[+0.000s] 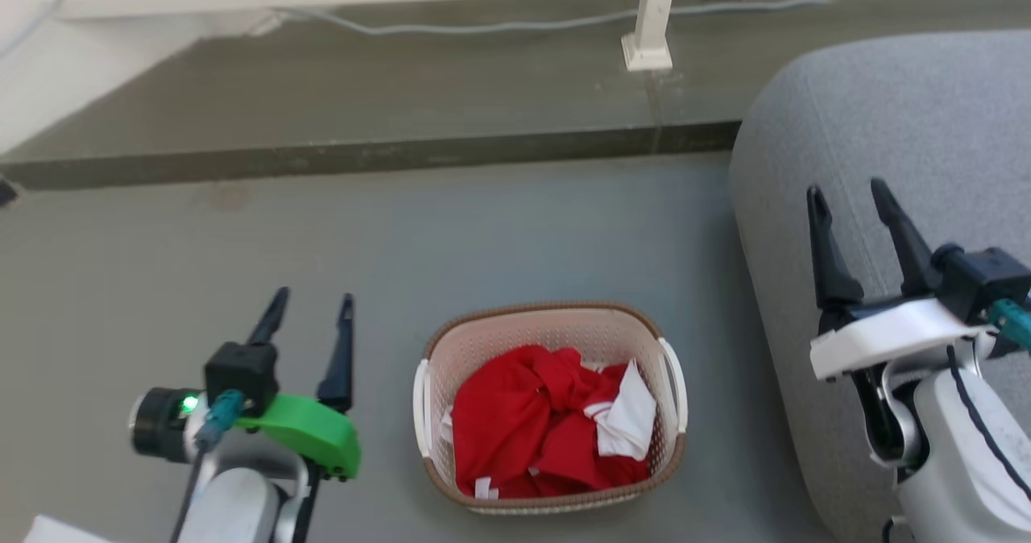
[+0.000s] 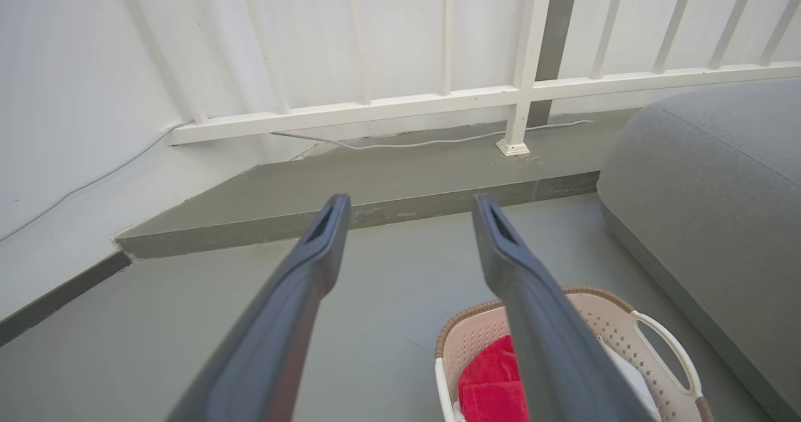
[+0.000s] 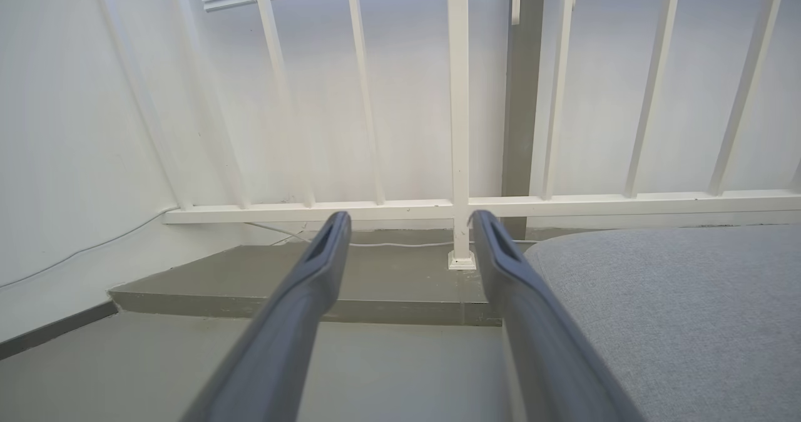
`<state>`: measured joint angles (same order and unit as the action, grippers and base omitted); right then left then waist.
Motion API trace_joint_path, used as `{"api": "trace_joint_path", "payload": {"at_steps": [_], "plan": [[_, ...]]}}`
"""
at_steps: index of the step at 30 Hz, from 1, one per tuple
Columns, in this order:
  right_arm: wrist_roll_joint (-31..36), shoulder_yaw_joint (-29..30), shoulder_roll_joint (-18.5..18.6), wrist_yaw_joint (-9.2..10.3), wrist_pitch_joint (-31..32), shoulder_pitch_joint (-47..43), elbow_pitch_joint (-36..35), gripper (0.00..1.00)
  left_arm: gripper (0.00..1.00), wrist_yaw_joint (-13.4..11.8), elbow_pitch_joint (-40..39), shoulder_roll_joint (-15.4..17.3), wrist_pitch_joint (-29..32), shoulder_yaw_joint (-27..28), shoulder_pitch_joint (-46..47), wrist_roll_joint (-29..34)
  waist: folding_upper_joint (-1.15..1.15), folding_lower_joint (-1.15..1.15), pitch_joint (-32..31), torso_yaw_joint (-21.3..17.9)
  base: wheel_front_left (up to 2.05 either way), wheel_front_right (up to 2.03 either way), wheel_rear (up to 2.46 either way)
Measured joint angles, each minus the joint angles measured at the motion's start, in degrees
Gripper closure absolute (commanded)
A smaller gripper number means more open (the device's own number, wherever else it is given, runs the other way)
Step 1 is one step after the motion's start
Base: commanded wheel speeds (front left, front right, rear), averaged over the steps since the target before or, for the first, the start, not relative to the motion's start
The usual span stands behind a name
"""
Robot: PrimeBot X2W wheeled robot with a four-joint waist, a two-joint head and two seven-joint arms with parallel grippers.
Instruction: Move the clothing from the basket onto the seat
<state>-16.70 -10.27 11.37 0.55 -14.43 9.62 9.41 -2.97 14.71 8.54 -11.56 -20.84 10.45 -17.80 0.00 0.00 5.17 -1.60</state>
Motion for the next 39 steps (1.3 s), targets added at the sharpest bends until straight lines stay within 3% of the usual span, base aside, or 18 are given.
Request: {"api": "trace_joint_path", "payload": {"at_steps": [20, 39], "plan": [[-1.02, 3.02, -1.52, -0.02, -0.01, 6.27, -5.25, 0.0, 0.0, 7.0, 12.24, -4.36, 7.32, -9.23, 9.35, -0.09, 0.0, 0.0, 14.4, -3.63, 0.0, 0.0, 0.0], [-1.52, 2.85, -6.13, -2.04, -0.16, 13.94, -11.4, 0.0, 0.0, 8.38, 24.4, -4.94, 15.63, -13.45, 26.33, 2.79, 0.0, 0.01, 29.59, -9.54, 0.0, 0.0, 0.0]]}}
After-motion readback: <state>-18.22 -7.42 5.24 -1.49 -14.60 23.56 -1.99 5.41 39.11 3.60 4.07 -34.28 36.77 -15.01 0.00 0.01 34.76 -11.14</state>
